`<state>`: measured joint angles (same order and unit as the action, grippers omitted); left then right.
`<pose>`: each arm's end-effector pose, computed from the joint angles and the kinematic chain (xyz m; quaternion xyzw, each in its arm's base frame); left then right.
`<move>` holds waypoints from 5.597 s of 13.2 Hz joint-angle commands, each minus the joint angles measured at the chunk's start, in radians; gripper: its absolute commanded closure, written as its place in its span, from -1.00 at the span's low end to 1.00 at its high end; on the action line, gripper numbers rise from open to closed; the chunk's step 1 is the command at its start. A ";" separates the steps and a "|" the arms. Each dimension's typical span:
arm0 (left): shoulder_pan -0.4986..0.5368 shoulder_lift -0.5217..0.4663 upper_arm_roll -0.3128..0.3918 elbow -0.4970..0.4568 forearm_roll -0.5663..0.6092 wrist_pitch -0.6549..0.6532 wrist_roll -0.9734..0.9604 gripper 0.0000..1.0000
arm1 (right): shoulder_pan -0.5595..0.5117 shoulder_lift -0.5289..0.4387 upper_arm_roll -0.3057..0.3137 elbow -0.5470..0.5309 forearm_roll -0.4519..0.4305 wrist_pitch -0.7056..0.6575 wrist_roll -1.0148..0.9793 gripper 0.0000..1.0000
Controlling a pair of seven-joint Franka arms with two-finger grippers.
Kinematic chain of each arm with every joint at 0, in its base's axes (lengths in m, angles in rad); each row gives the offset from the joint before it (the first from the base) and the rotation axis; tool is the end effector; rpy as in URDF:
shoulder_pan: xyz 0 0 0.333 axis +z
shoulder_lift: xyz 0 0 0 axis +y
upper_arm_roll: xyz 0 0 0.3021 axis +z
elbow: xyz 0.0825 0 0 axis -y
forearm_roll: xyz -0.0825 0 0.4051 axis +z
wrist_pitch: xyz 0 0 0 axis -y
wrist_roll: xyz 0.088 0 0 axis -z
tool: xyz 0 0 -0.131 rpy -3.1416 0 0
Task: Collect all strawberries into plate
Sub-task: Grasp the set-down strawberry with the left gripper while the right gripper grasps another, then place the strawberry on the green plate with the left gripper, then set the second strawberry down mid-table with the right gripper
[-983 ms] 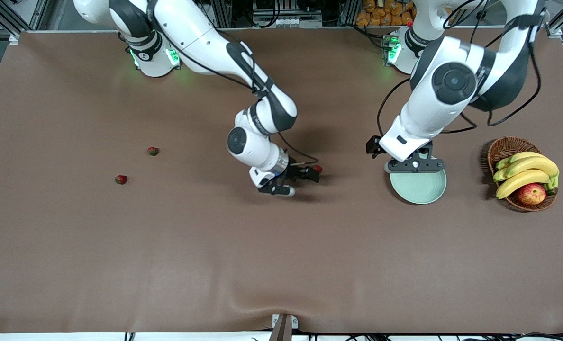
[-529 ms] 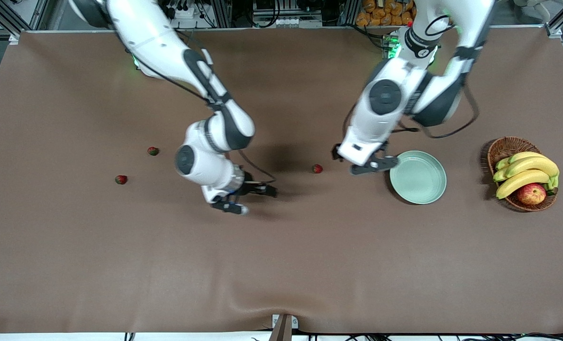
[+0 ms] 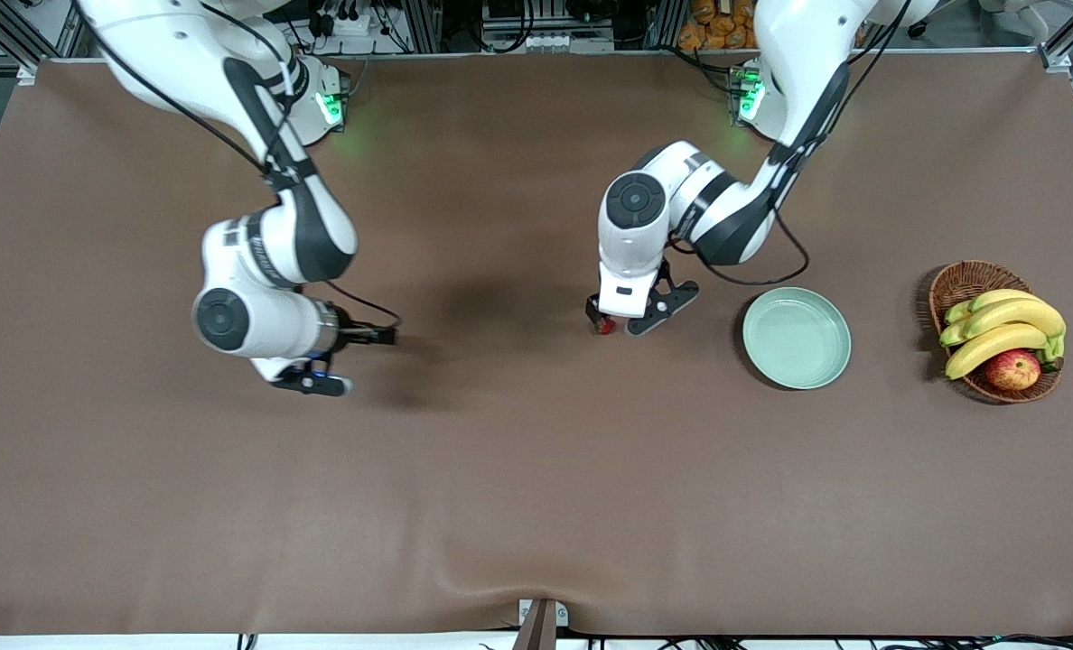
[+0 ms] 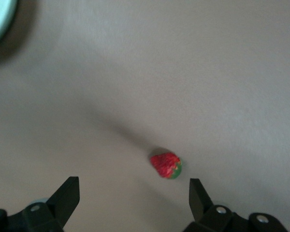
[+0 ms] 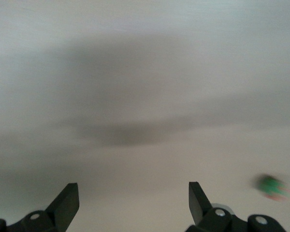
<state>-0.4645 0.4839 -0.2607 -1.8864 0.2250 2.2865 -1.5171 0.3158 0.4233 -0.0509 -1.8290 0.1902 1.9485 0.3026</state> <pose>0.4824 -0.4122 0.2006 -0.9448 -0.3254 -0.0065 0.0368 0.5857 0.1771 0.2333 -0.9839 0.0659 0.1640 0.0265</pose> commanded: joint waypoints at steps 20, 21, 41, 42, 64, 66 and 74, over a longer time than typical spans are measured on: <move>-0.031 0.199 0.005 0.118 0.093 0.077 -0.402 0.93 | -0.221 0.009 0.023 -0.309 -0.153 0.078 -0.201 -0.48; -0.029 0.196 0.005 0.119 0.094 0.076 -0.396 1.00 | -0.221 0.015 0.023 -0.309 -0.153 0.079 -0.217 -0.38; 0.450 -0.010 0.000 0.101 -0.003 -0.283 0.951 1.00 | -0.118 0.025 0.031 -0.066 -0.041 0.098 -0.220 0.61; 0.466 -0.002 0.001 0.080 -0.003 -0.268 0.975 1.00 | -0.098 0.028 0.031 -0.044 0.060 0.101 -0.206 0.61; 0.555 -0.137 -0.130 0.052 -0.073 -0.252 1.089 -1.00 | 0.549 0.488 0.023 0.402 0.773 0.845 0.641 -0.06; 0.552 -0.130 -0.137 0.056 -0.102 -0.252 1.085 -1.00 | 0.560 0.496 0.022 0.402 0.773 0.845 0.642 -0.44; 0.517 -0.098 -0.138 0.105 -0.119 -0.251 1.077 -1.00 | 0.366 0.387 -0.006 0.358 0.587 0.587 0.544 -0.87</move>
<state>0.0778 0.3509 -0.3966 -1.8348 0.1298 2.0538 -0.4301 0.7668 0.8721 -0.0684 -1.4439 0.8654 2.6748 0.8938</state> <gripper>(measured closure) 0.000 0.088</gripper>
